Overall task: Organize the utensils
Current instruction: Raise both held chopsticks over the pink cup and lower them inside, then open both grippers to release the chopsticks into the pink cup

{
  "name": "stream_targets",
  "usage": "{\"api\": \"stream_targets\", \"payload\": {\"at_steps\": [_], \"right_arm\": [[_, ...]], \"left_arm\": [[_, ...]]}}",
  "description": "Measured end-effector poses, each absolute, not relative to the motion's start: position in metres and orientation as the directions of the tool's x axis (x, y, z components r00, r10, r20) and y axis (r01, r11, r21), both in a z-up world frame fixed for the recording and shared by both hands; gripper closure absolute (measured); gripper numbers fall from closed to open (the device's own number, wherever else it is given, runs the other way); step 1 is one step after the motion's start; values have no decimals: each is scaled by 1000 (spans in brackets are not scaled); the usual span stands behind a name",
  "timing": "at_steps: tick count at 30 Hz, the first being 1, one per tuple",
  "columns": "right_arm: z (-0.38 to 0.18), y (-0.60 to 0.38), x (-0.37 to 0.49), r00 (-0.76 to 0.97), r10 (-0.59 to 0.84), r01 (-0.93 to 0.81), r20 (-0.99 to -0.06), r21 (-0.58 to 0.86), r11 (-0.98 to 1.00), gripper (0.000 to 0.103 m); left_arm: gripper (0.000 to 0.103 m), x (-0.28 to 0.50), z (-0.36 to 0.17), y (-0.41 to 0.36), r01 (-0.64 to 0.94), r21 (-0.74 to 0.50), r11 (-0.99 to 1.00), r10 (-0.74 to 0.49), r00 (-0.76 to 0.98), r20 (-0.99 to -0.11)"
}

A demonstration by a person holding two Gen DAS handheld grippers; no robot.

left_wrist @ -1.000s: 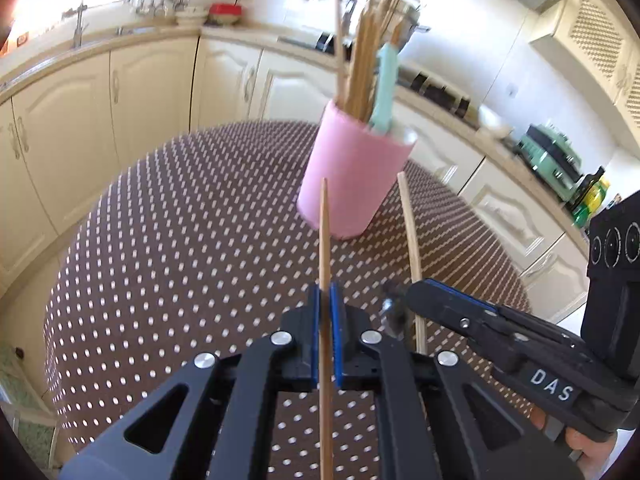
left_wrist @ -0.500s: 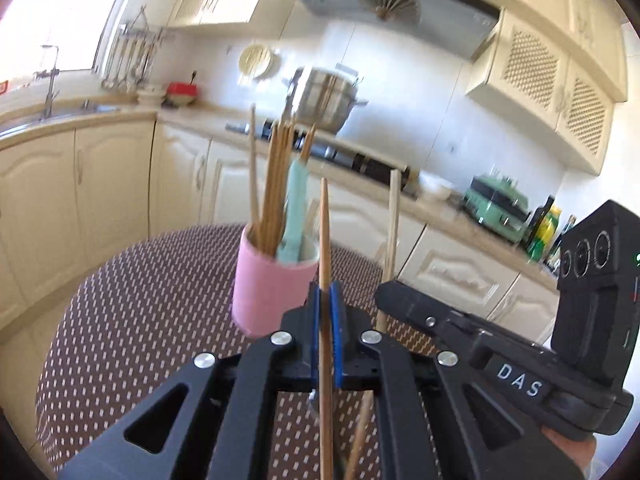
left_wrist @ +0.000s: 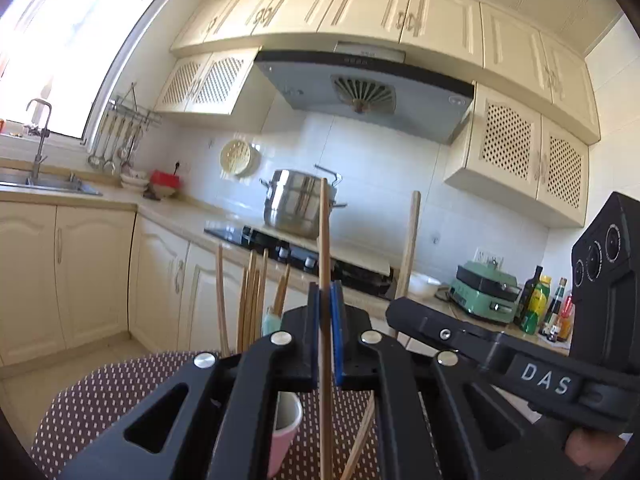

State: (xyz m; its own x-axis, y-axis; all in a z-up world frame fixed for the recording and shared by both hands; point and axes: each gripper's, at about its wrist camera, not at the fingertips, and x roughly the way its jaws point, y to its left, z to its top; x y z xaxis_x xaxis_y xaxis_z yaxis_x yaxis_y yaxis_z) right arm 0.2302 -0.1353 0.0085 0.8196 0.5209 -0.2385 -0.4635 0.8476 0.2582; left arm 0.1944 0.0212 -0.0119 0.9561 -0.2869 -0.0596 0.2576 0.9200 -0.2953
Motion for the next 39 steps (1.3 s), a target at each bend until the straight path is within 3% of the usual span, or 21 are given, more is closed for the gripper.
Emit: {"api": "stream_targets", "payload": {"at_steps": [12,18,27,39], "right_arm": [[35,-121,273,863,485,-453,-146,204,868,96],[29,-113,283,869,477,-450,-127,193,872,96],[8,-104,295,865,471,-443,-176,175,879,96],[-4,-107,298,859,470,-437,-205,188,880,96]], "left_arm": [[97,235,-5,33,195,-283,939,-169,979,113],[97,254,-13,32,177,-256,950,-150,981,121],[97,267,-34,37,175,-255,951,-162,984,73],[97,262,-36,42,179,-263,948,-157,982,101]]}}
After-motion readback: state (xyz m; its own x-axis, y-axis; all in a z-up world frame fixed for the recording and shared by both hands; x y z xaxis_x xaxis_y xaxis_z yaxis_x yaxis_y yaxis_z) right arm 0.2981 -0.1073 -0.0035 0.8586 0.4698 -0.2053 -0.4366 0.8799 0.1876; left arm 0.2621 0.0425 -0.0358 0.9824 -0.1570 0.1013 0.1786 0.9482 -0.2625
